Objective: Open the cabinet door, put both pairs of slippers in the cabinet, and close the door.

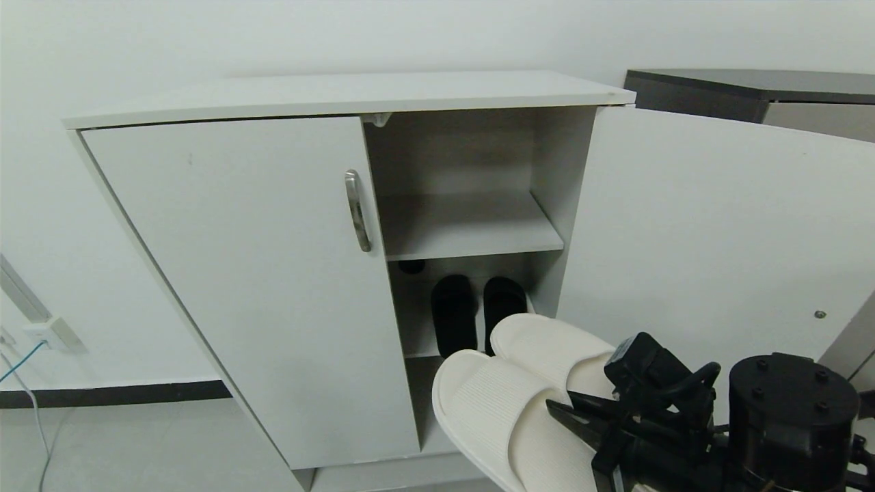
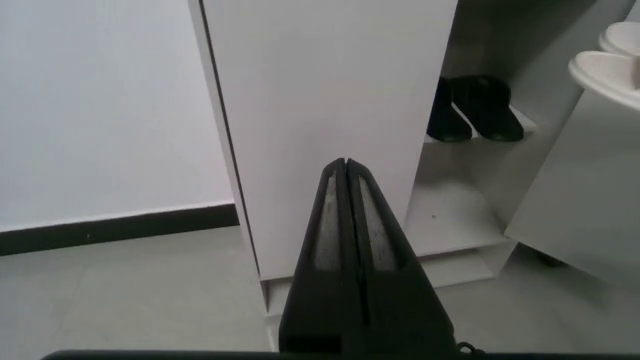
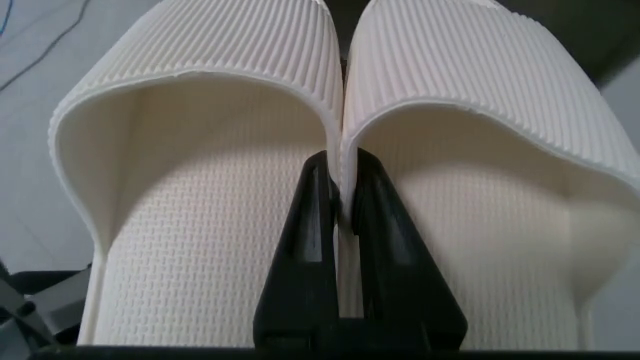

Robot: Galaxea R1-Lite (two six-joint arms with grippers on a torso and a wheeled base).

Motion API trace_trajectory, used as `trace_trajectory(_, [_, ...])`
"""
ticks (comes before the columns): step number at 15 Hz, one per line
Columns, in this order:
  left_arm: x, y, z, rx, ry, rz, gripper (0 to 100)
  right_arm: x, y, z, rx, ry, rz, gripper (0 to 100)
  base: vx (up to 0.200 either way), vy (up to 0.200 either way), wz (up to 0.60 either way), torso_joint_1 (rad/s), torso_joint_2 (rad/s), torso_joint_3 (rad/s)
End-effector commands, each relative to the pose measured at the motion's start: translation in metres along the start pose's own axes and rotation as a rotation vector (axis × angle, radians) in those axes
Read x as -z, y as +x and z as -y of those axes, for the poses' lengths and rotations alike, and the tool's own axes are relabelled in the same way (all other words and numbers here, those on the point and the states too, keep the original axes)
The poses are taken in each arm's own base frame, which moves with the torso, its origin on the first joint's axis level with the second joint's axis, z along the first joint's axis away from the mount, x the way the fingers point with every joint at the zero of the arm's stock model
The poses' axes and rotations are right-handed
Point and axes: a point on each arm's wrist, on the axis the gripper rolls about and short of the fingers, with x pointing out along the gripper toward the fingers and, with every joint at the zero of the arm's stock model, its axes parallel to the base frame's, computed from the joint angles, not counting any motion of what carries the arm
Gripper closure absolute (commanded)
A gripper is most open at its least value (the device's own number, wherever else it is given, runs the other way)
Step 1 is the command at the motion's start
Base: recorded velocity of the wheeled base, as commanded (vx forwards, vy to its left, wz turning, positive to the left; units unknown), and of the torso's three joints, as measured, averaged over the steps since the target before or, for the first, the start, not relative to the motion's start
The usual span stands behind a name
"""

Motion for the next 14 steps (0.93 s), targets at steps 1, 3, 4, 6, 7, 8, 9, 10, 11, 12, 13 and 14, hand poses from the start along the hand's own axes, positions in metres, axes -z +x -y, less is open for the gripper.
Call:
trace_trajectory(1, [0.0, 0.0001, 0.0, -0.001, 0.0, -0.002, 100, 0.0001, -0.0004, -0.0011, -0.006, -0.002, 0.0, 100, 0.0, 0.0, 0.0, 0.0, 0.0, 0.0])
trace_trajectory(3, [0.0, 0.0001, -0.0001, -0.005, -0.002, -0.002, 100, 0.0003, -0.0001, -0.0019, -0.009, -0.003, -0.001, 100, 0.0, 0.0, 0.0, 0.0, 0.0, 0.0])
trace_trajectory(4, [0.0, 0.0001, -0.0001, -0.005, -0.002, -0.002, 100, 0.0, -0.0004, -0.0018, -0.009, -0.003, 0.001, 100, 0.0, 0.0, 0.0, 0.0, 0.0, 0.0])
trace_trajectory(6, [0.0, 0.0001, -0.0001, -0.005, -0.002, -0.002, 100, -0.0004, -0.0007, -0.0017, -0.007, -0.002, 0.004, 100, 0.0, 0.0, 0.0, 0.0, 0.0, 0.0])
trace_trajectory(7, [0.0, 0.0001, -0.0001, -0.007, -0.002, -0.002, 100, 0.0004, -0.0006, -0.0018, -0.007, -0.003, -0.001, 100, 0.0, 0.0, 0.0, 0.0, 0.0, 0.0])
trace_trajectory(8, [0.0, 0.0001, -0.0001, -0.005, -0.002, -0.002, 100, 0.0003, -0.0001, -0.0018, -0.006, -0.003, -0.001, 100, 0.0, 0.0, 0.0, 0.0, 0.0, 0.0])
trace_trajectory(9, [0.0, 0.0001, -0.0001, -0.007, -0.002, -0.002, 100, 0.001, 0.0, -0.0019, -0.006, -0.003, -0.004, 100, 0.0, 0.0, 0.0, 0.0, 0.0, 0.0])
trace_trajectory(10, [0.0, 0.0001, -0.0001, -0.007, -0.003, -0.002, 100, 0.0012, 0.0, -0.0019, -0.006, -0.003, -0.006, 100, 0.0, 0.0, 0.0, 0.0, 0.0, 0.0])
trace_trajectory(11, [0.0, 0.0001, -0.0001, -0.007, -0.003, -0.002, 100, 0.0013, 0.0003, -0.002, -0.007, -0.002, -0.006, 100, 0.0, 0.0, 0.6, -0.007, 0.01, 0.002])
trace_trajectory(12, [0.0, 0.0001, -0.0001, -0.007, -0.003, -0.002, 100, 0.0013, 0.0003, -0.002, -0.01, -0.002, -0.005, 100, 0.0, 0.0, 0.6, 0.002, 0.0, 0.007])
trace_trajectory(13, [0.0, 0.0001, -0.0001, -0.007, -0.003, -0.002, 100, 0.0013, 0.0003, -0.0021, -0.012, -0.002, -0.005, 100, 0.0, 0.0, 0.0, 0.0, 0.0, 0.0])
trace_trajectory(14, [0.0, 0.0001, -0.0001, -0.007, -0.003, -0.002, 100, 0.0013, 0.0003, -0.0024, -0.027, -0.002, -0.004, 100, 0.0, 0.0, 0.0, 0.0, 0.0, 0.0])
